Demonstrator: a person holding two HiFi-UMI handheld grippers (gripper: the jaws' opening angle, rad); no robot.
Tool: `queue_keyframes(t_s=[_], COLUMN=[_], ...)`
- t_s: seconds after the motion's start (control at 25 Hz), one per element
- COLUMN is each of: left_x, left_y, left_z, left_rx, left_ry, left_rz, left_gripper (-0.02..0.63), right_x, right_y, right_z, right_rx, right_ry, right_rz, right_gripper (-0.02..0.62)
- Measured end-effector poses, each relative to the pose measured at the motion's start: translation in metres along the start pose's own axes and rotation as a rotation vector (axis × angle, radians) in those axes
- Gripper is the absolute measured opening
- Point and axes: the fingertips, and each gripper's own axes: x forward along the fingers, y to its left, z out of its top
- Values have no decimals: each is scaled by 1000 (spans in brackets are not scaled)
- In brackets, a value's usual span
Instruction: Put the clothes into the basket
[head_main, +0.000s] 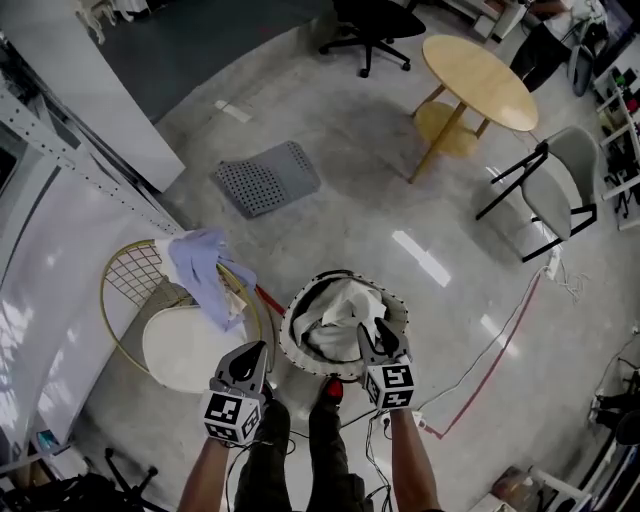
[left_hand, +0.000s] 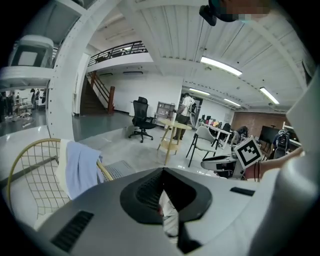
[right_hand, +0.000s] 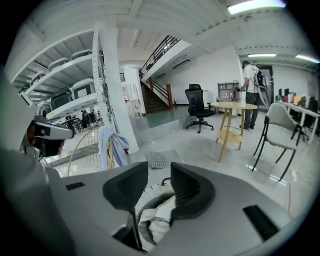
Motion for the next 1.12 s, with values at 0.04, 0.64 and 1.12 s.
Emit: queue_keyframes(t_s=[0.04,0.64,1.12], left_x=[-5,-96,-183], left_y=[-1,0,31], left_z=[10,128,166], left_rx=[8,63,50], left_ry=[-11,-172,-282], left_rz=[-2,58,165], left_gripper=[0,0,0], right_x=[-6,-101,-126], right_y=[5,82,174], right_z=[13,172,218], right_rx=[-6,-77,-175], right_ry=[-20,-268,-313], right_rz=[-4,8,149], right_gripper=[153,35,31])
